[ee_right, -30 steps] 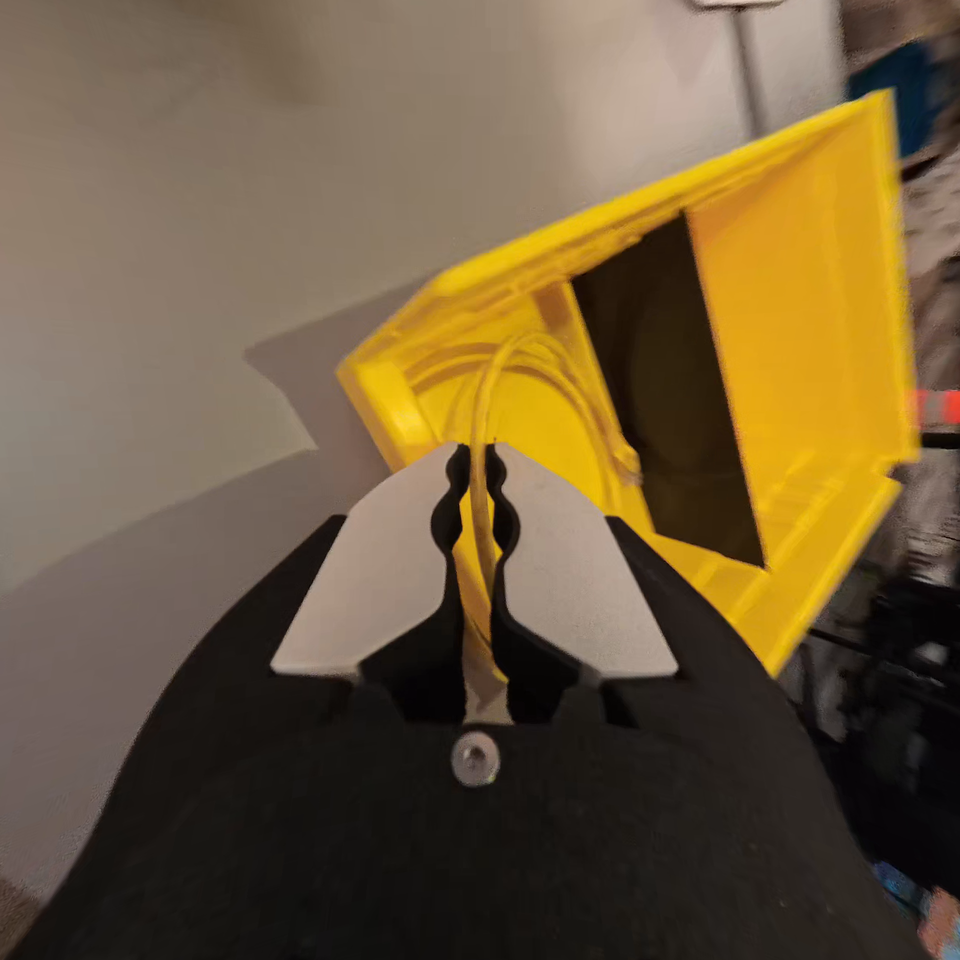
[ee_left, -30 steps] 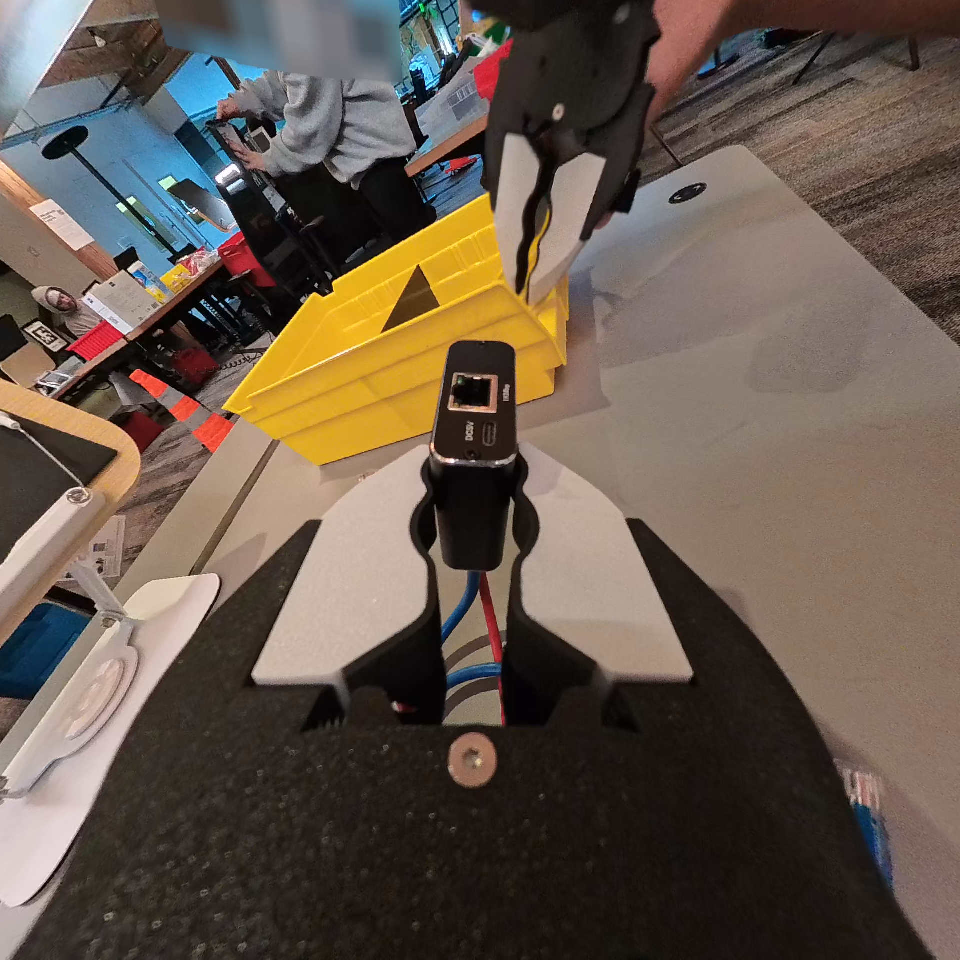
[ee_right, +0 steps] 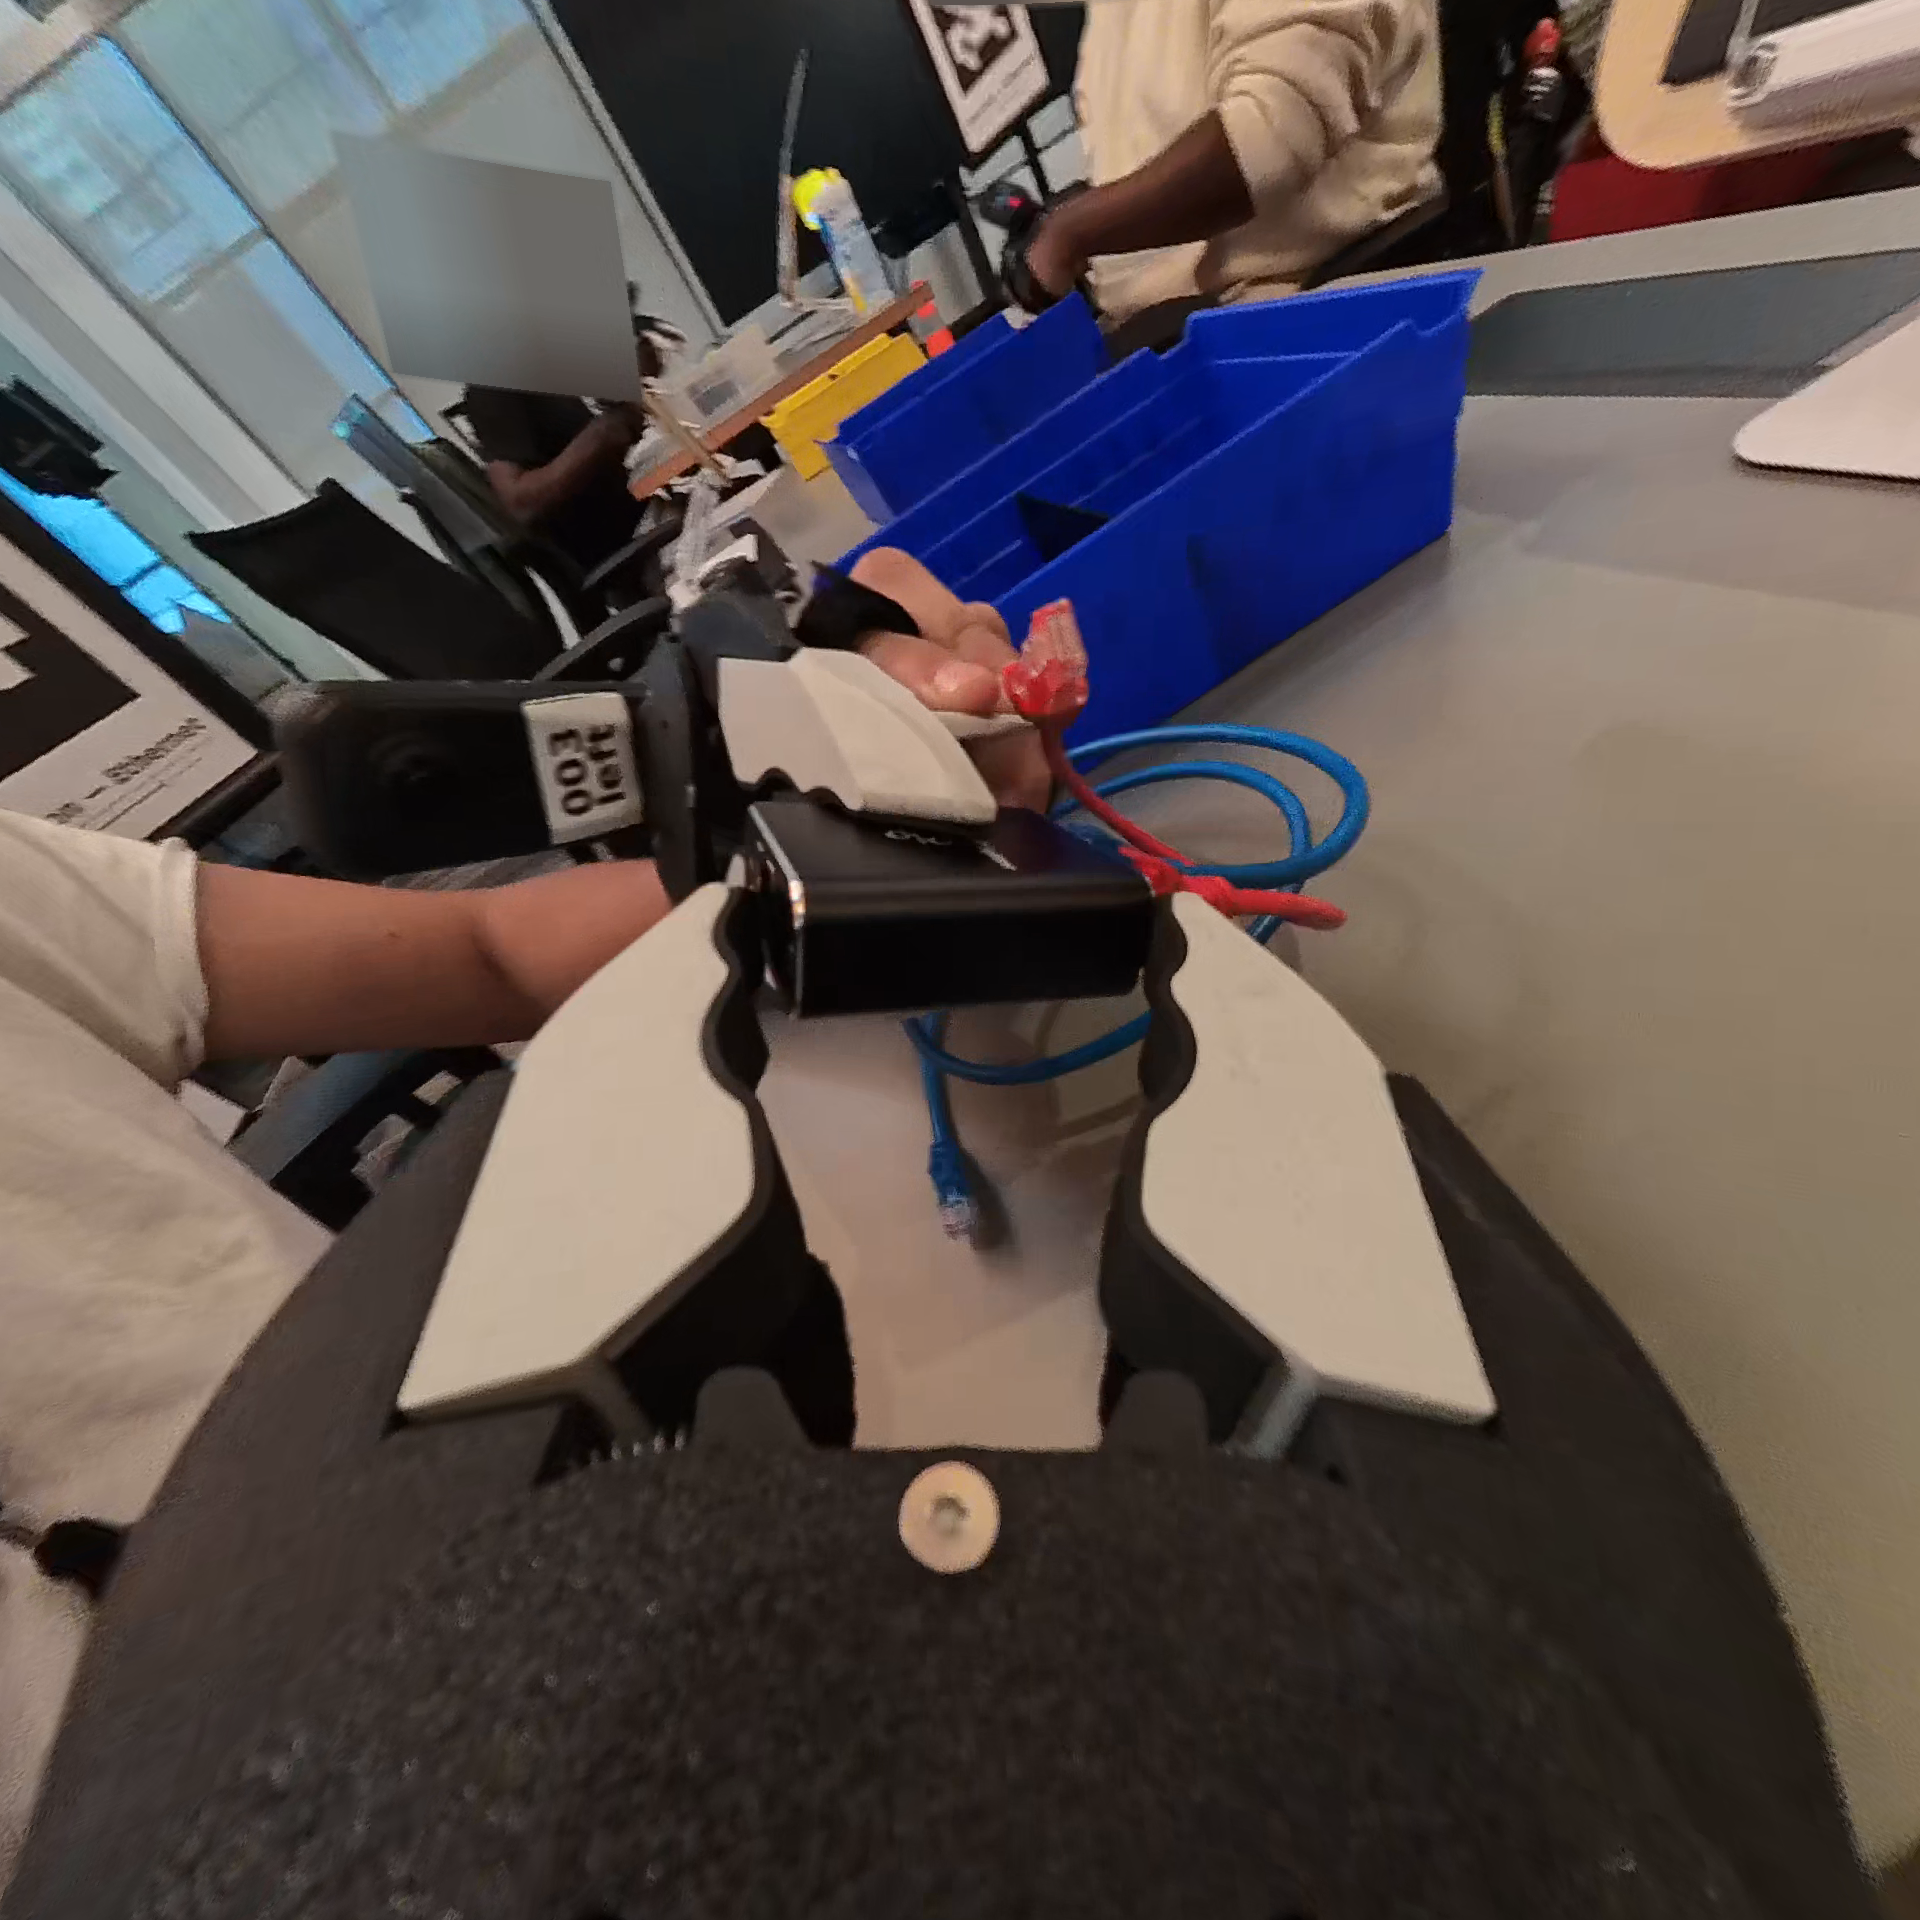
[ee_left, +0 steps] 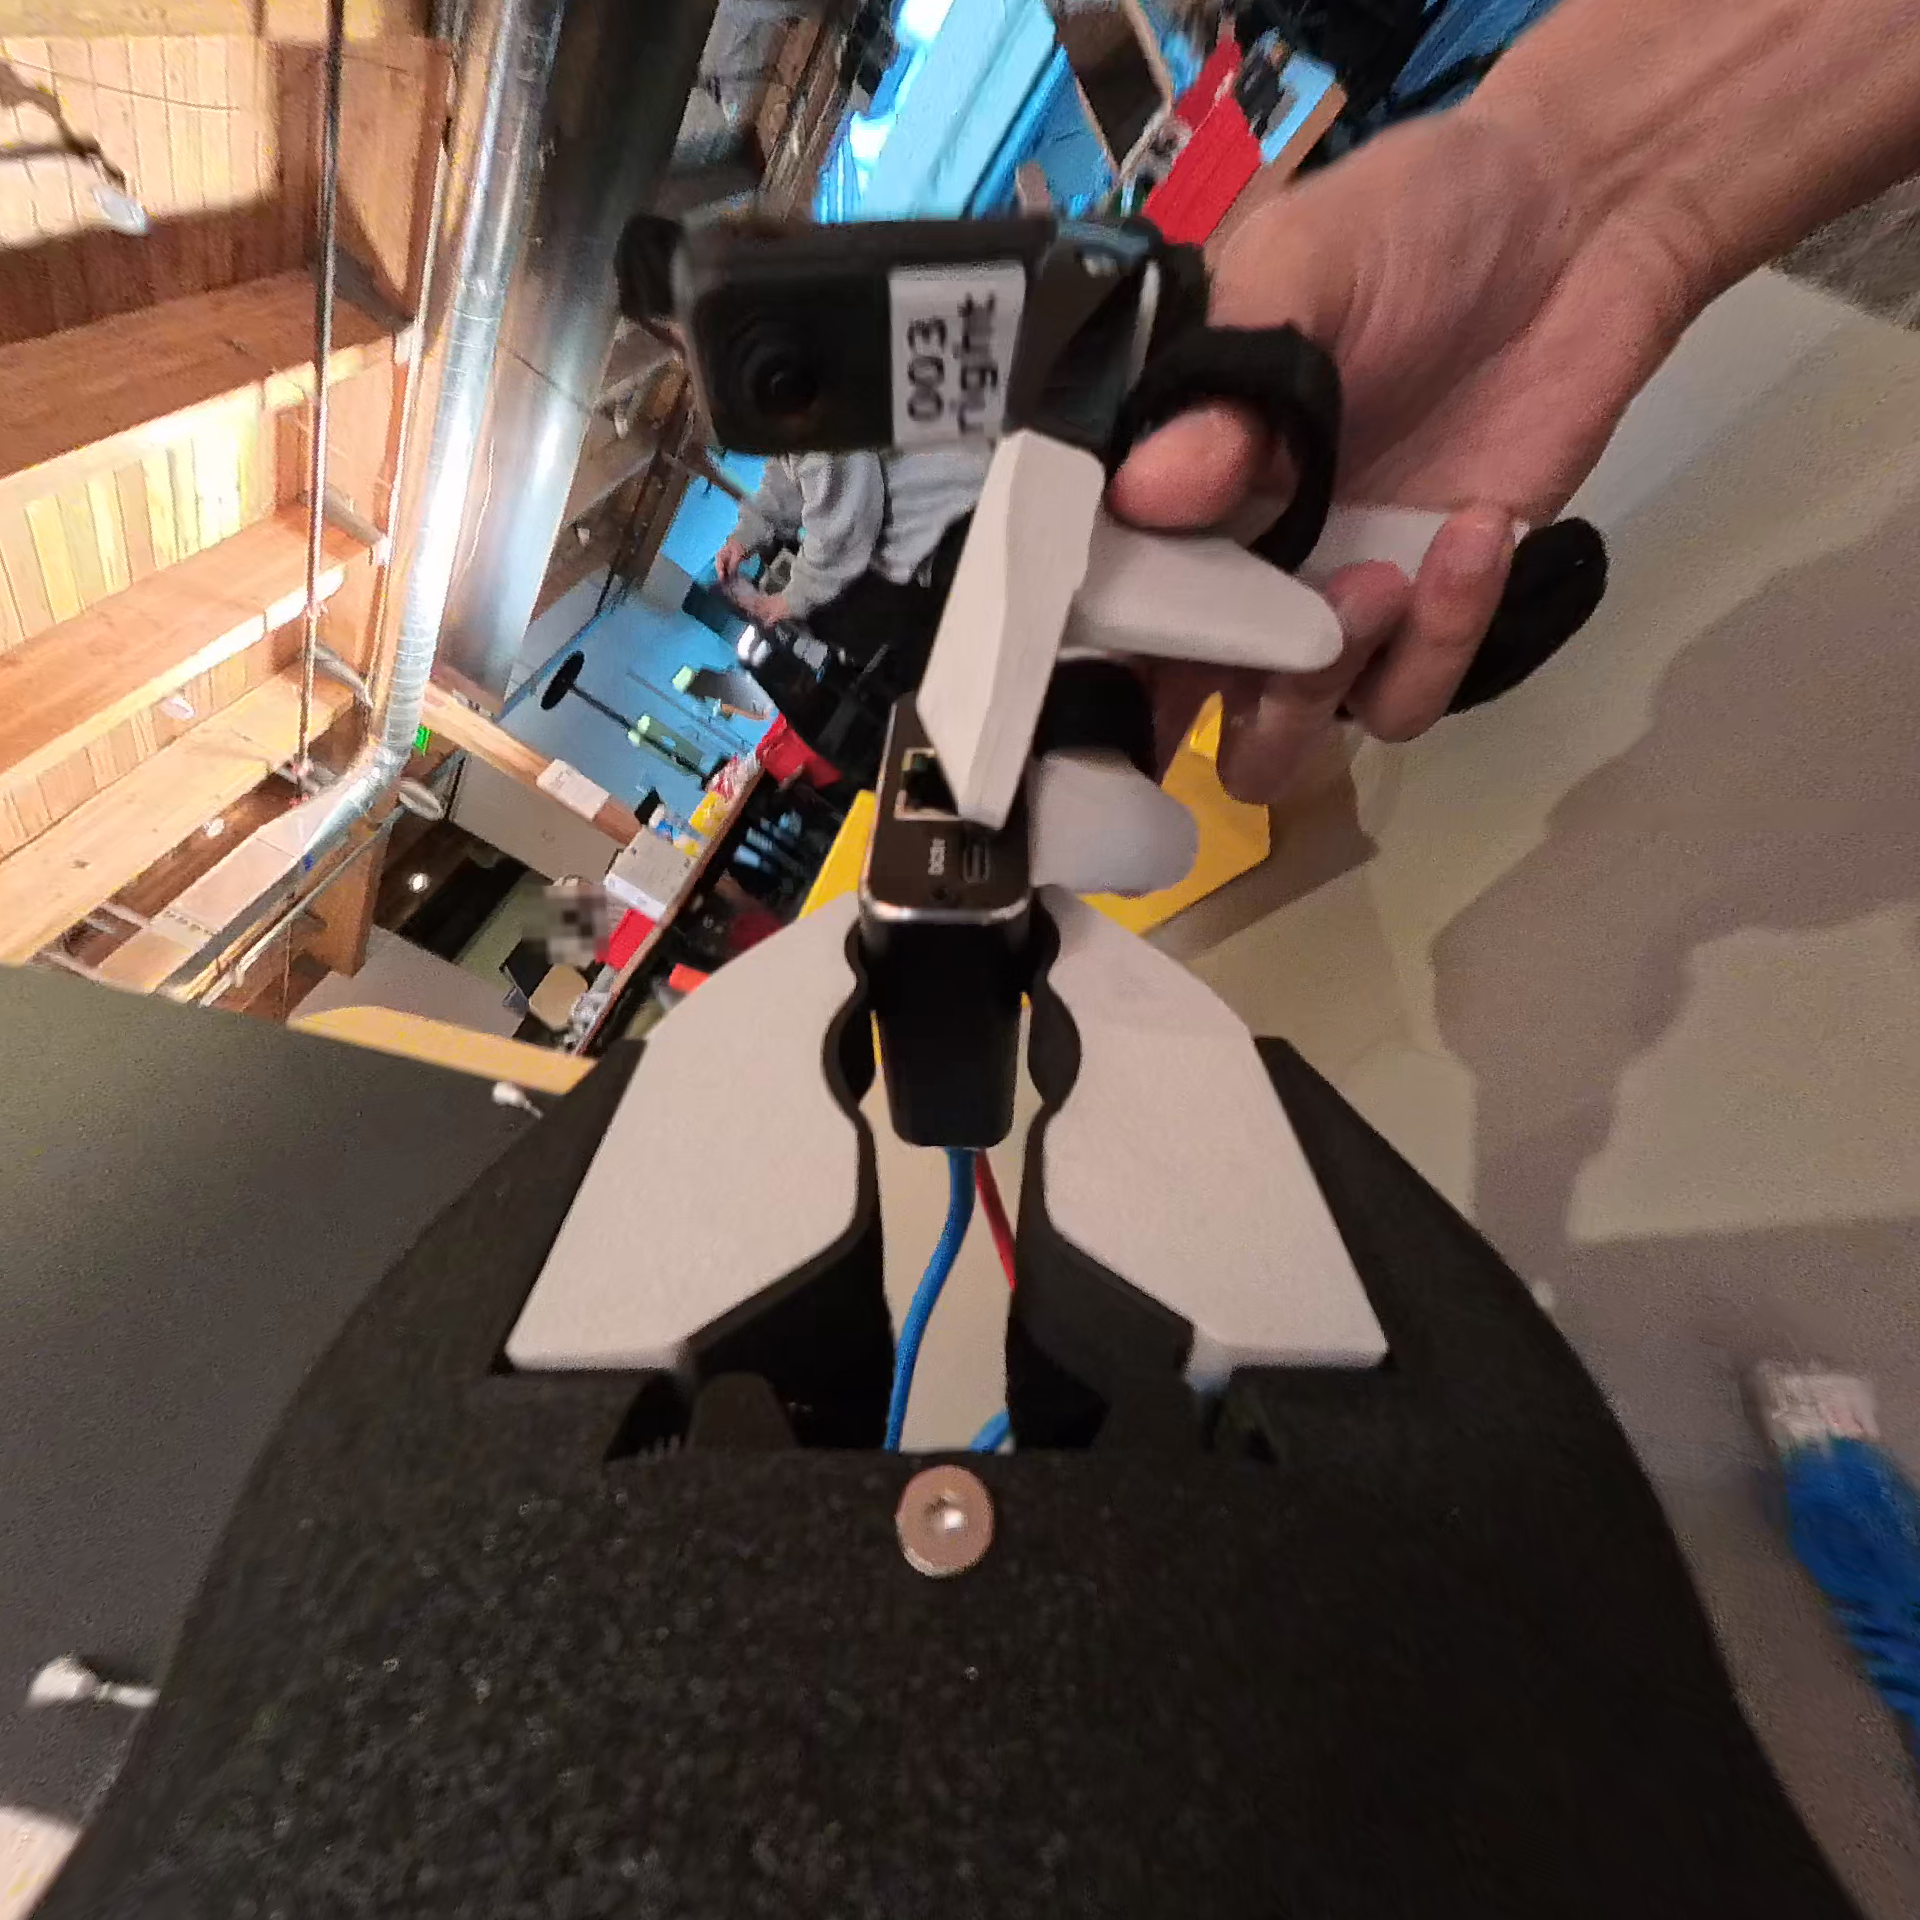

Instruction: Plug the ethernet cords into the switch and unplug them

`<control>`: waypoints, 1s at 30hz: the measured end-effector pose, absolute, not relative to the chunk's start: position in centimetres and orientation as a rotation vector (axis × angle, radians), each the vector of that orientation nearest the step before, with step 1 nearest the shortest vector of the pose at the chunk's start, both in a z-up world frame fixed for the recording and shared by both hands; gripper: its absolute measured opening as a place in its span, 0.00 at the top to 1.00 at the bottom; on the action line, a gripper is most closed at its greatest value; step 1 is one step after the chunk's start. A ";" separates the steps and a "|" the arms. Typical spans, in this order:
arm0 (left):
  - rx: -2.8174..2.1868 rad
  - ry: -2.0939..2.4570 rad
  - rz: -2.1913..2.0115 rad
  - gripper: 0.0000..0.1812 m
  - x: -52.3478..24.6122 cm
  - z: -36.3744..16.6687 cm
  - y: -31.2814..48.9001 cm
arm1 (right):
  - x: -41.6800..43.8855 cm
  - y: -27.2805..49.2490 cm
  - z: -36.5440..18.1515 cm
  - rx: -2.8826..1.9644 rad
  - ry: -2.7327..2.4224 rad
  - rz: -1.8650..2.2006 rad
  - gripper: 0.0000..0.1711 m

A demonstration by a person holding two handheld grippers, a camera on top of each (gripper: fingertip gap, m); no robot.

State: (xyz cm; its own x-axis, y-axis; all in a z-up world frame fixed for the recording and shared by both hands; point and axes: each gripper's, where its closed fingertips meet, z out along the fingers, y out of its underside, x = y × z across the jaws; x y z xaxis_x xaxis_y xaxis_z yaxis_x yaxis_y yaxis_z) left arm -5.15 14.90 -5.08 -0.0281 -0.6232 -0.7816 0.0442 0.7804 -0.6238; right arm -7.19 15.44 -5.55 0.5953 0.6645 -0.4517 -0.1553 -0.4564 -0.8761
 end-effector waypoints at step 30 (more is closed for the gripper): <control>-0.609 1.275 -0.682 0.87 -6.3 -1.6 17.3 | -4.0 16.3 -4.2 -1.623 -0.073 1.232 0.57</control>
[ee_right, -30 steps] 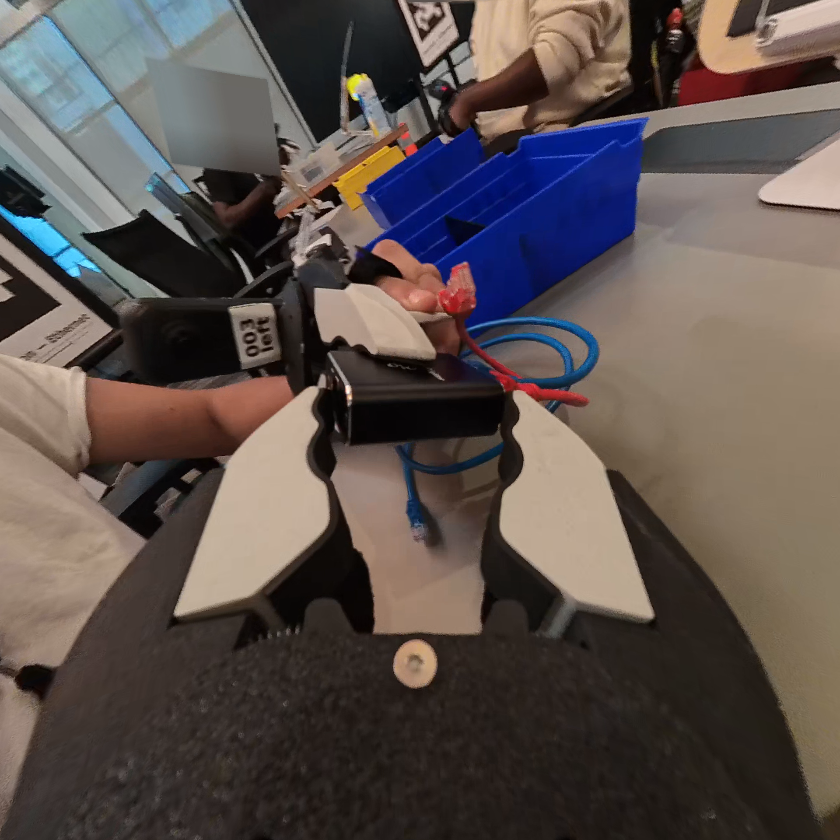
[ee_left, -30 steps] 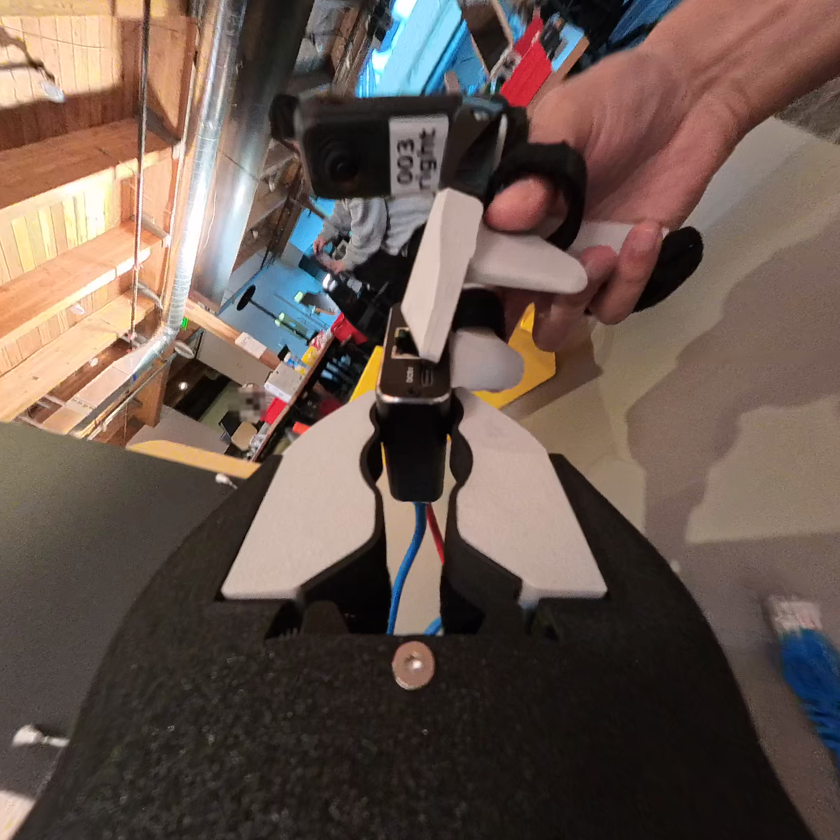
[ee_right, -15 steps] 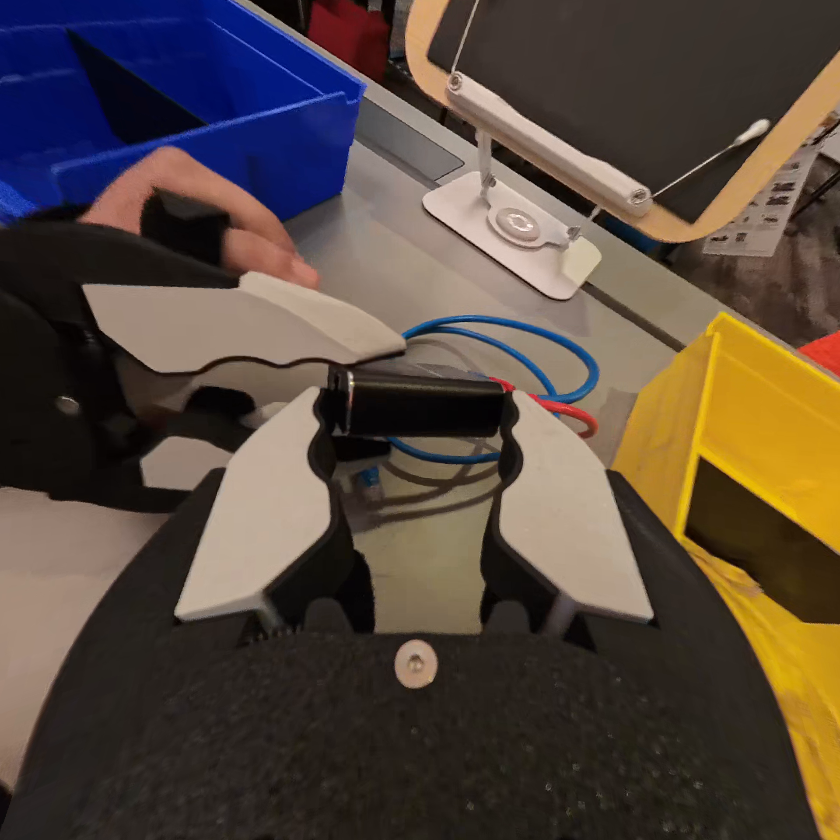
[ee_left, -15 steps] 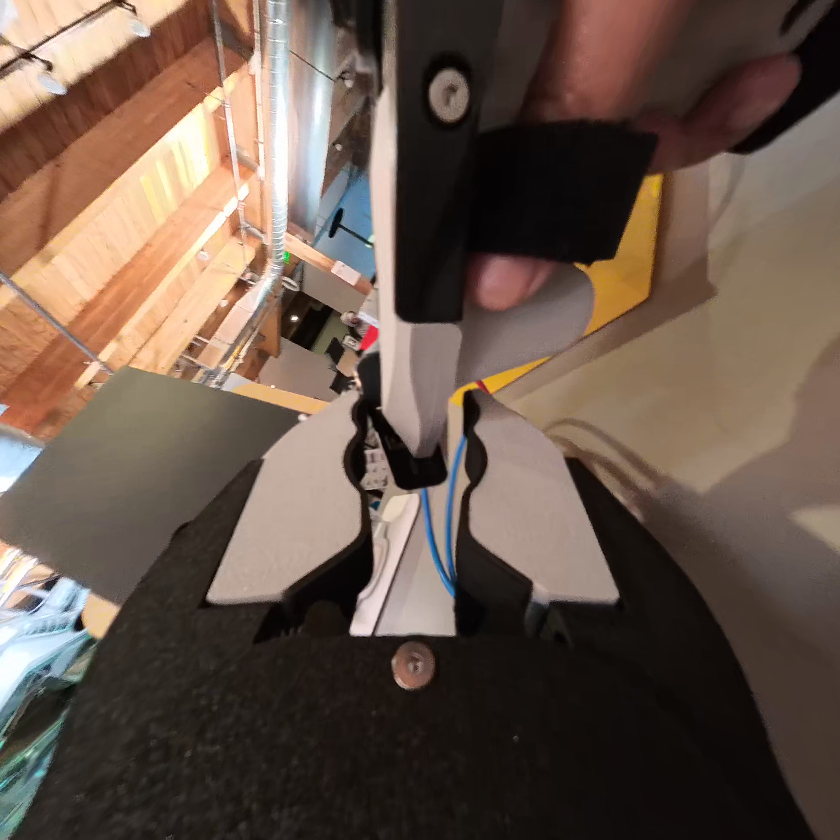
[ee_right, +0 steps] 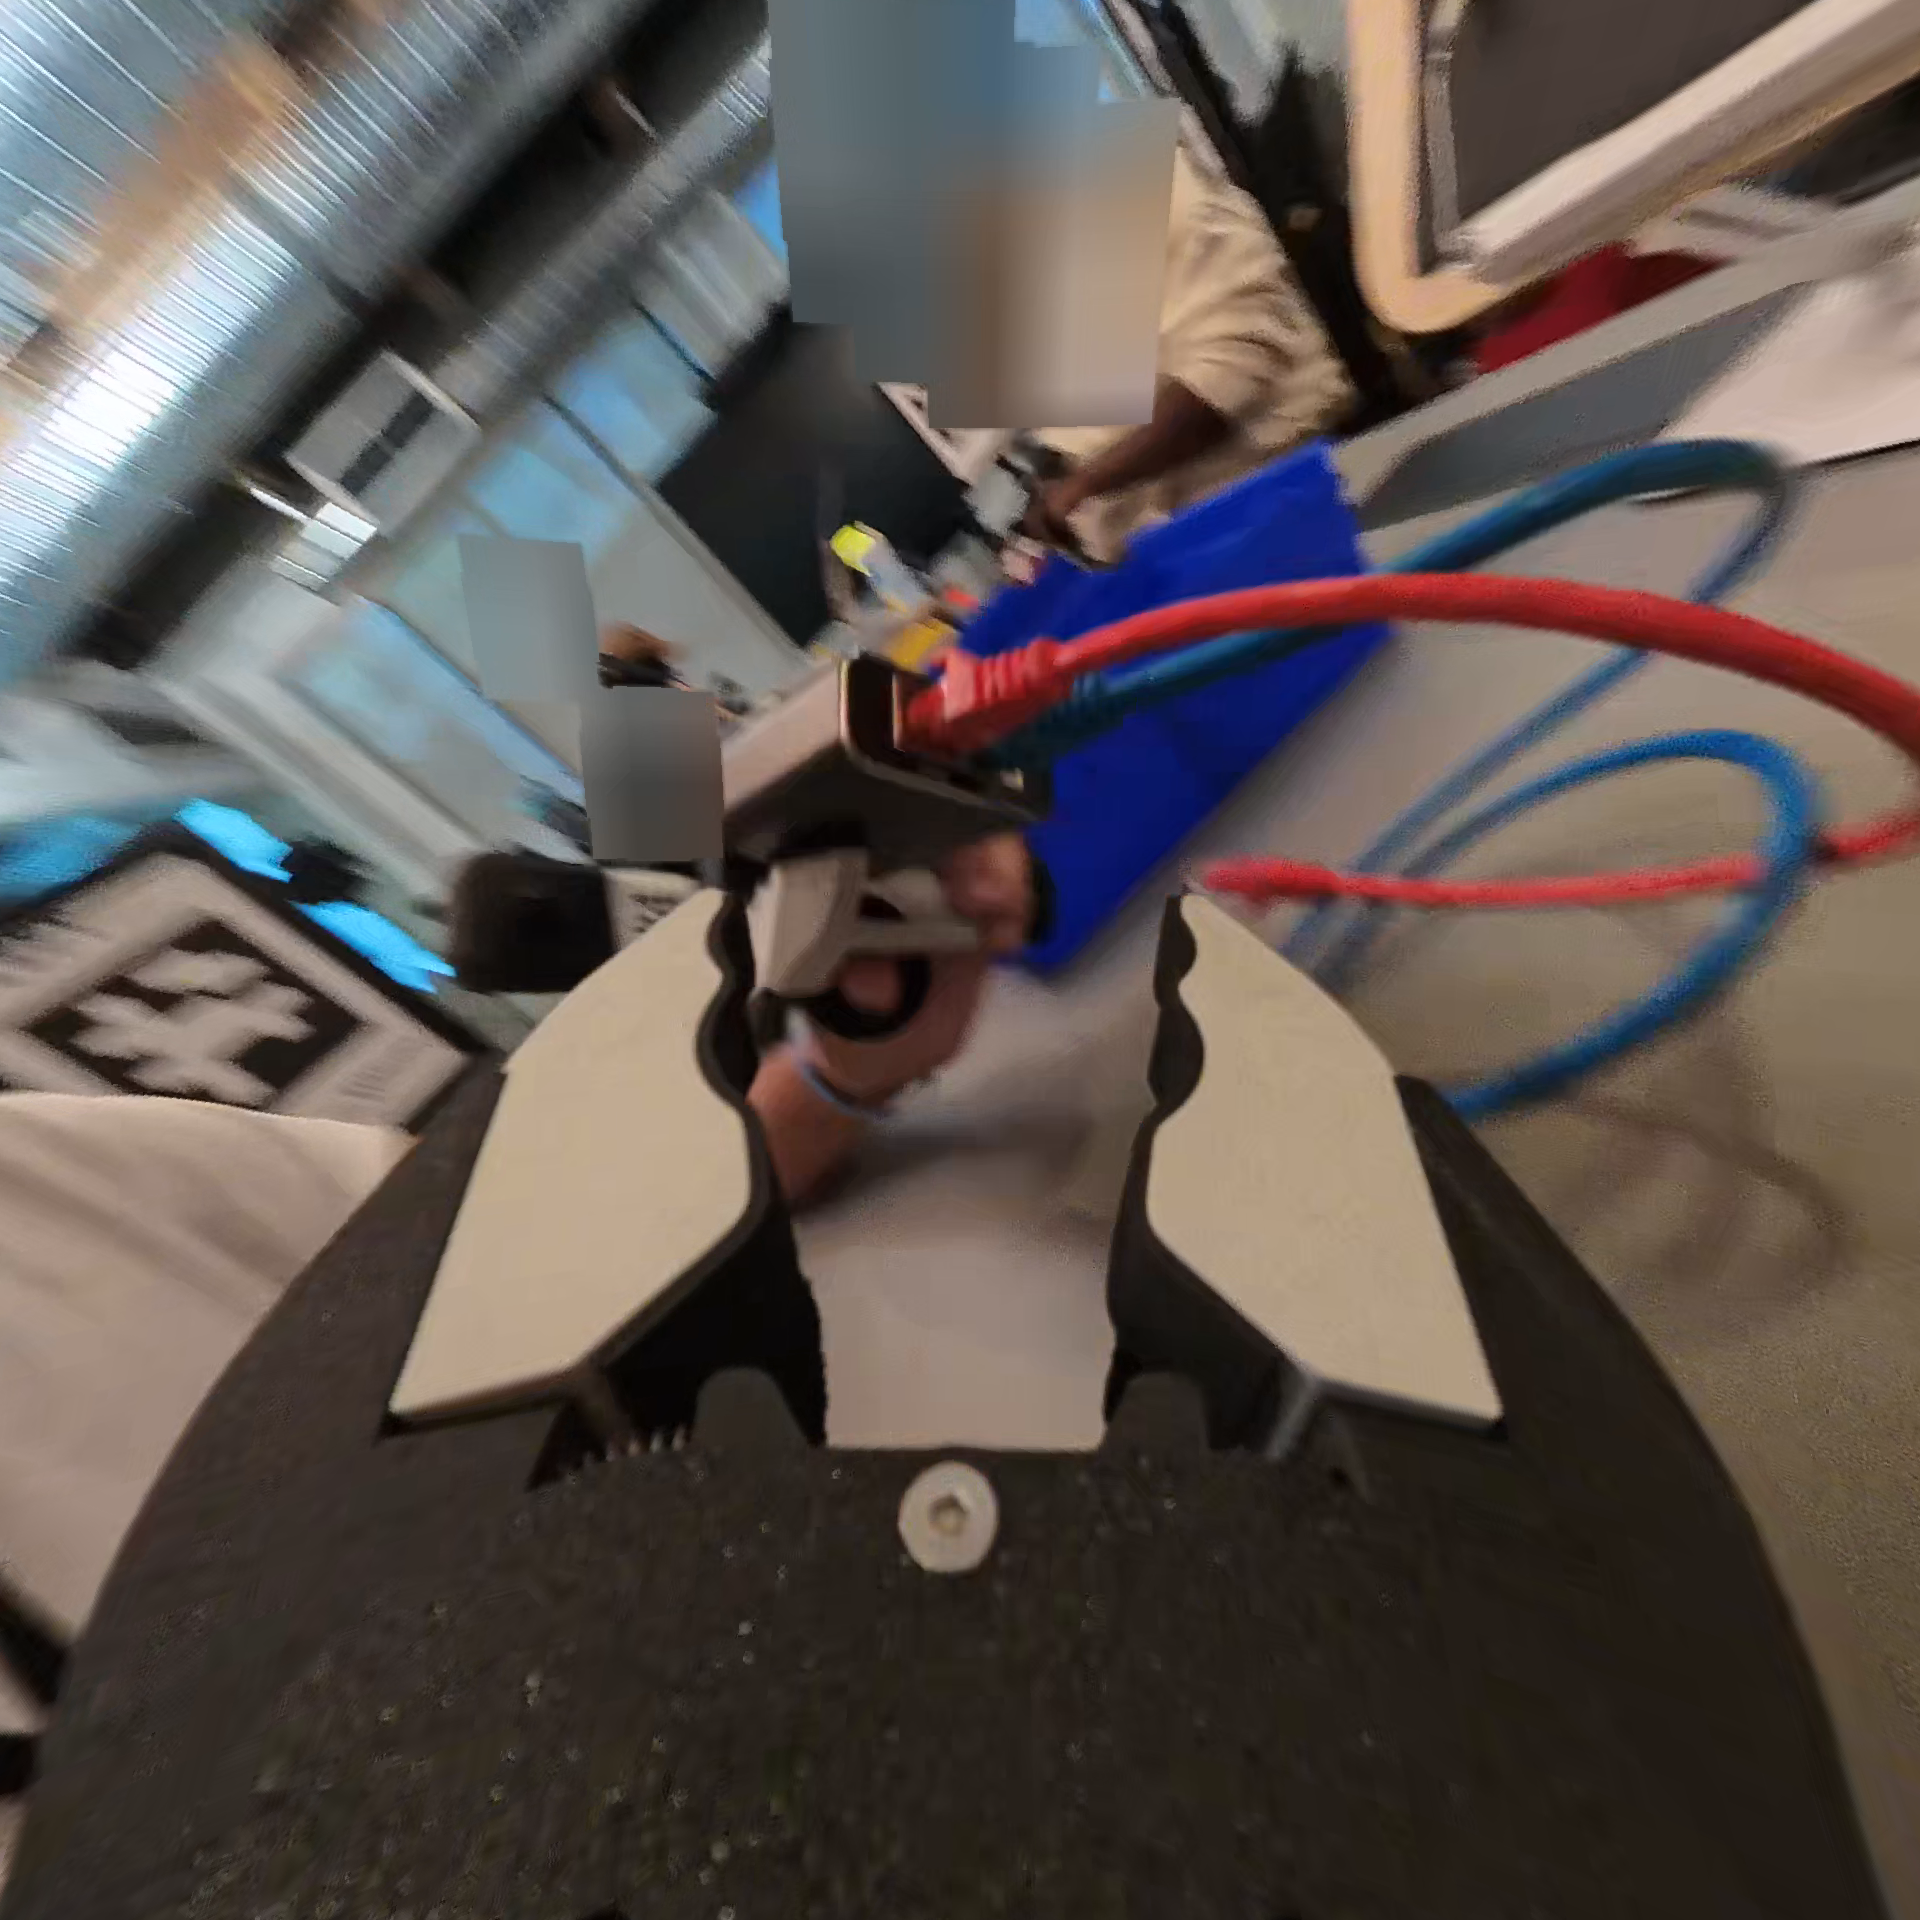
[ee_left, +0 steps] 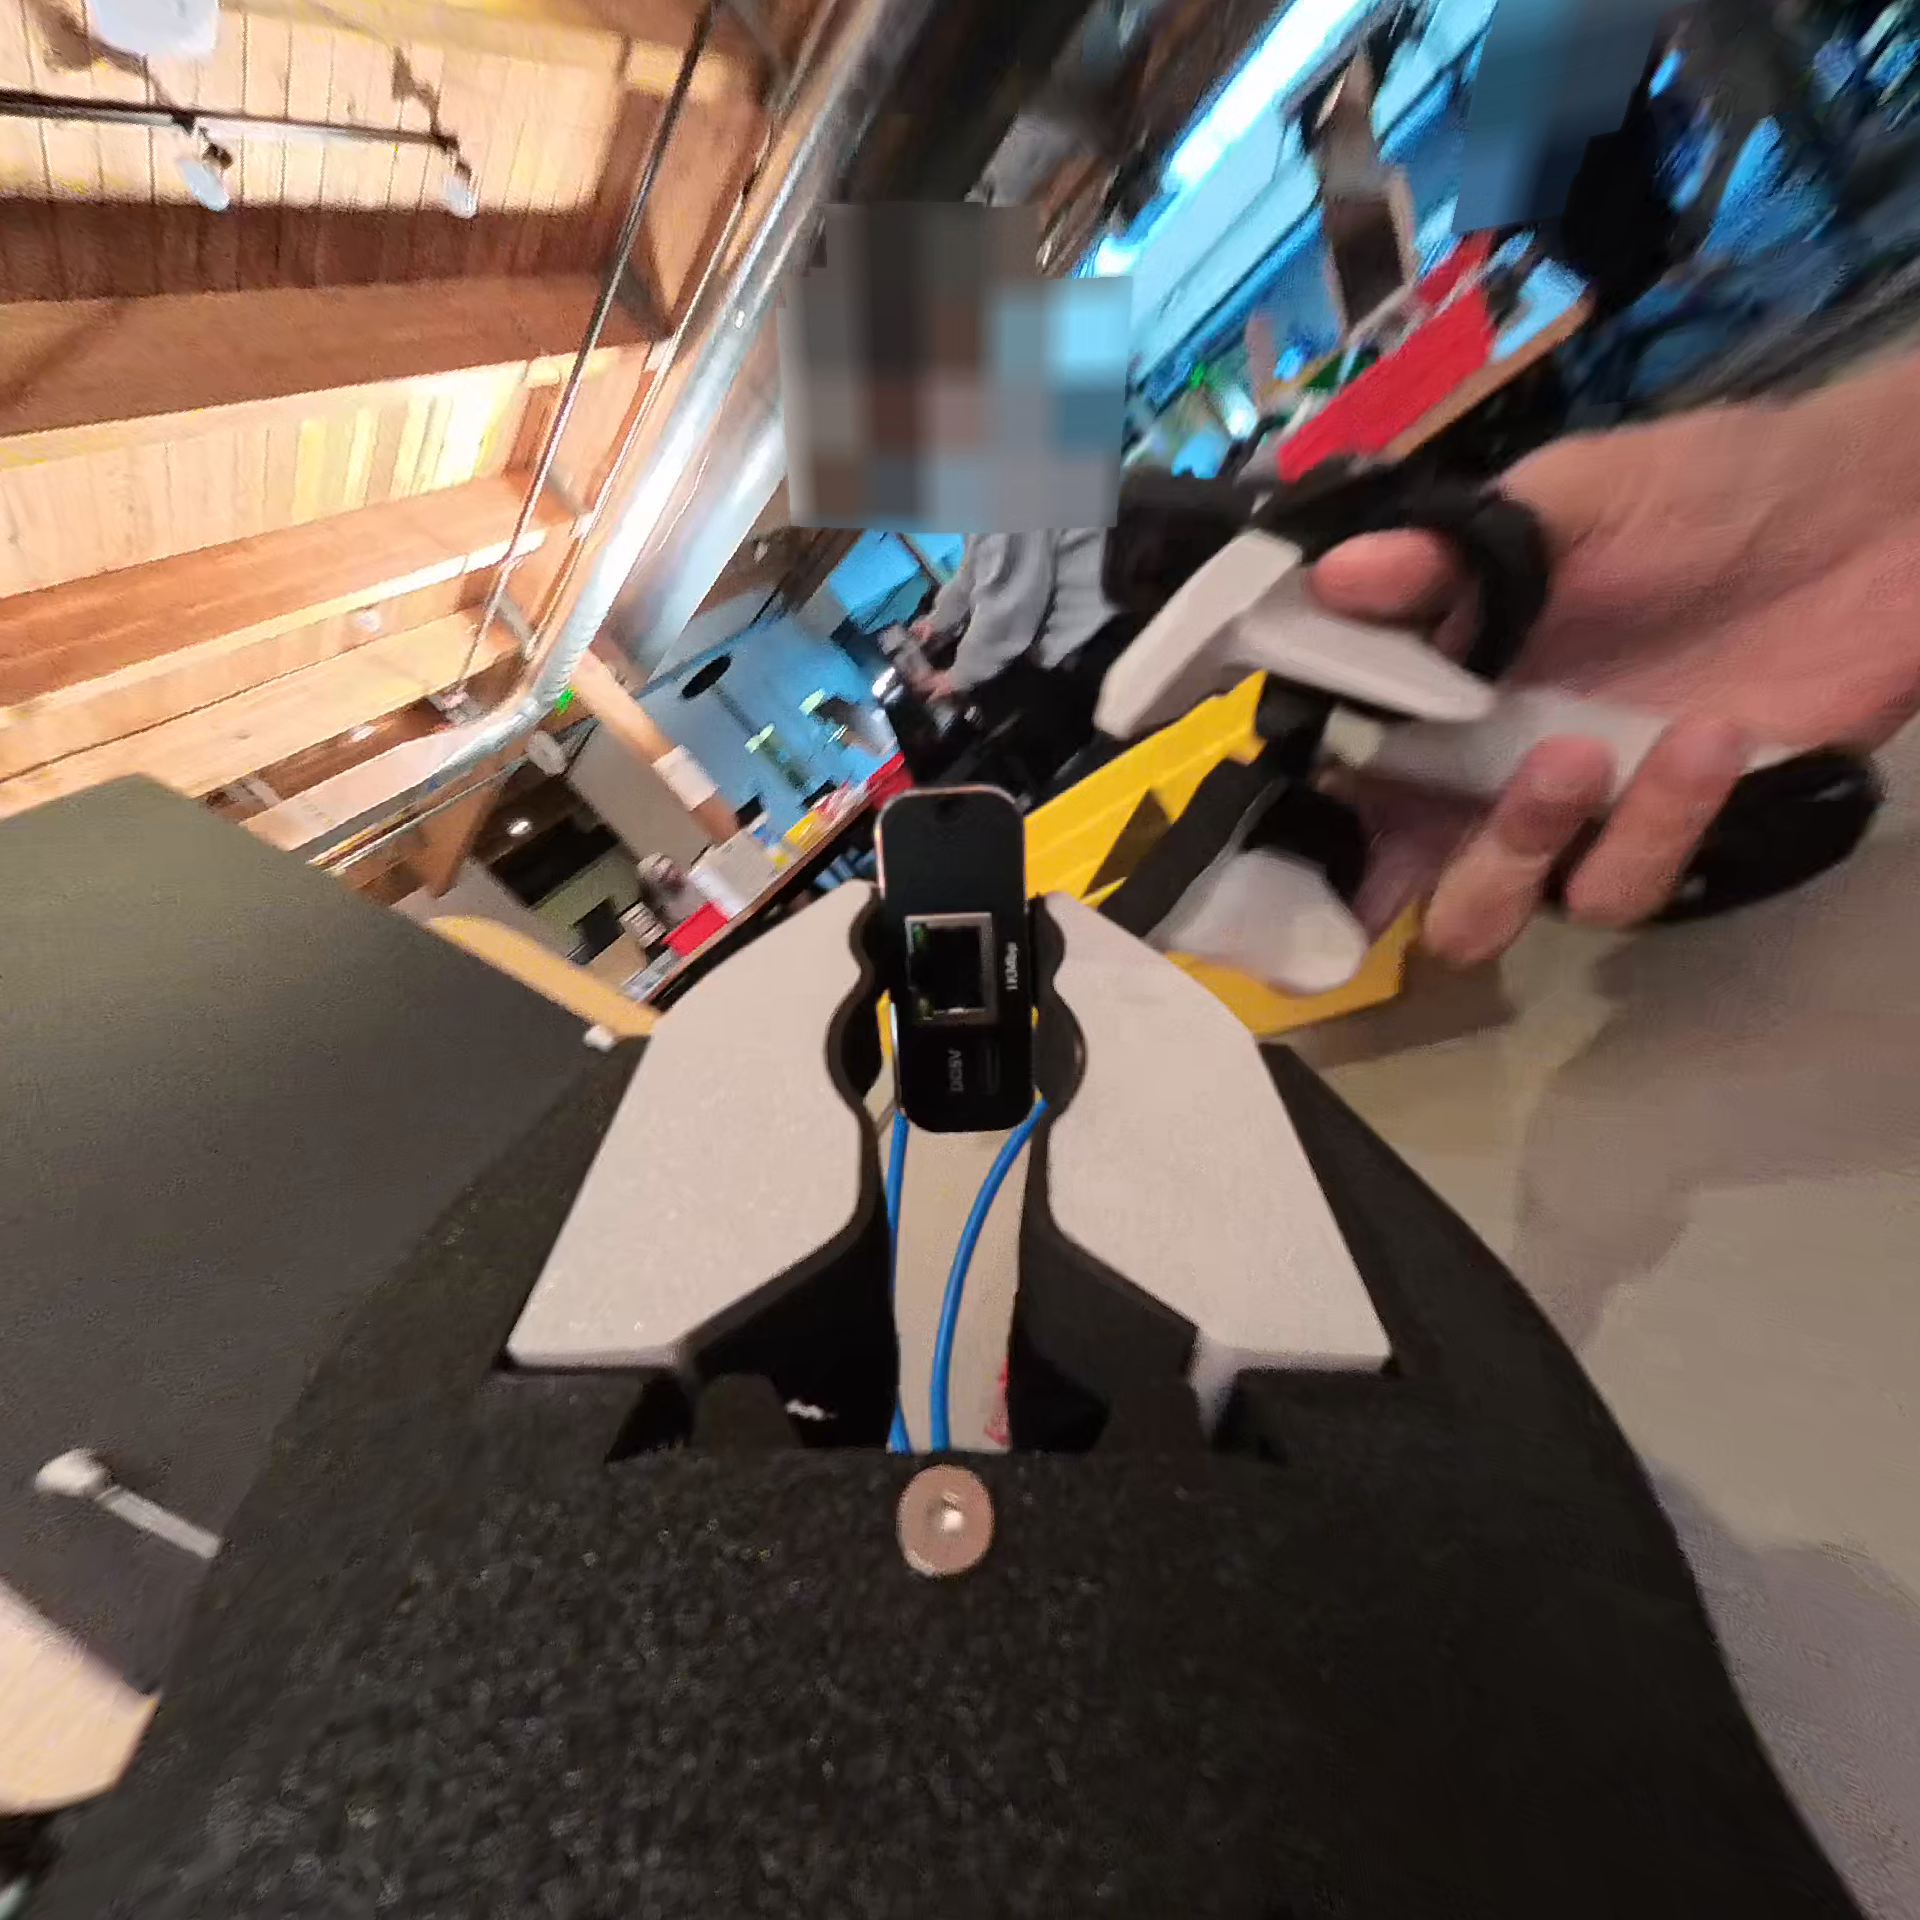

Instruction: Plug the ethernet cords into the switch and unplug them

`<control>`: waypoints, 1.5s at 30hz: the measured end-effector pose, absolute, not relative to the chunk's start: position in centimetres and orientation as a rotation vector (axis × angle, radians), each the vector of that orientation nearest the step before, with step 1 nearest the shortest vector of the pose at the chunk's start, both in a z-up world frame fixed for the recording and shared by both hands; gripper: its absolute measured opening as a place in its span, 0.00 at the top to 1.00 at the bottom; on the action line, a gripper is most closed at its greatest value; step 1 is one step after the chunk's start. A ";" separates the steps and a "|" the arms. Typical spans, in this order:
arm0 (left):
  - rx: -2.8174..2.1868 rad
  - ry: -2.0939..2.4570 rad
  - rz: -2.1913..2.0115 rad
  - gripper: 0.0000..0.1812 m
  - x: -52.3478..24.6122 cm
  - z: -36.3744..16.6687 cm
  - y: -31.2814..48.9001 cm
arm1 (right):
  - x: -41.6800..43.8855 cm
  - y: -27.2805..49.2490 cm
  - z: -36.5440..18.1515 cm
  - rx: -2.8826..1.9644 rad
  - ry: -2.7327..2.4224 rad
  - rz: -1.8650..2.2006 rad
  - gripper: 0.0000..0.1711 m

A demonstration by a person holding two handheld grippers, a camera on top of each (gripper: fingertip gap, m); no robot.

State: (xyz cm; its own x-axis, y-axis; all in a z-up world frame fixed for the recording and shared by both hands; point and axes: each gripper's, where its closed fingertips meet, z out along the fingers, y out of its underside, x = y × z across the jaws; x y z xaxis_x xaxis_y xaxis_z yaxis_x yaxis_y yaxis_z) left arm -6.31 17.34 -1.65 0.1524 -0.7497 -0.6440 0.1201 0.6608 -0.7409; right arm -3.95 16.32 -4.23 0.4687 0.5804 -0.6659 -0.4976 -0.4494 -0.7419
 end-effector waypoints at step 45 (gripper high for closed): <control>-0.804 1.507 -0.380 0.86 -3.5 -9.0 19.2 | -5.1 18.1 -7.3 -1.791 -0.289 0.138 0.83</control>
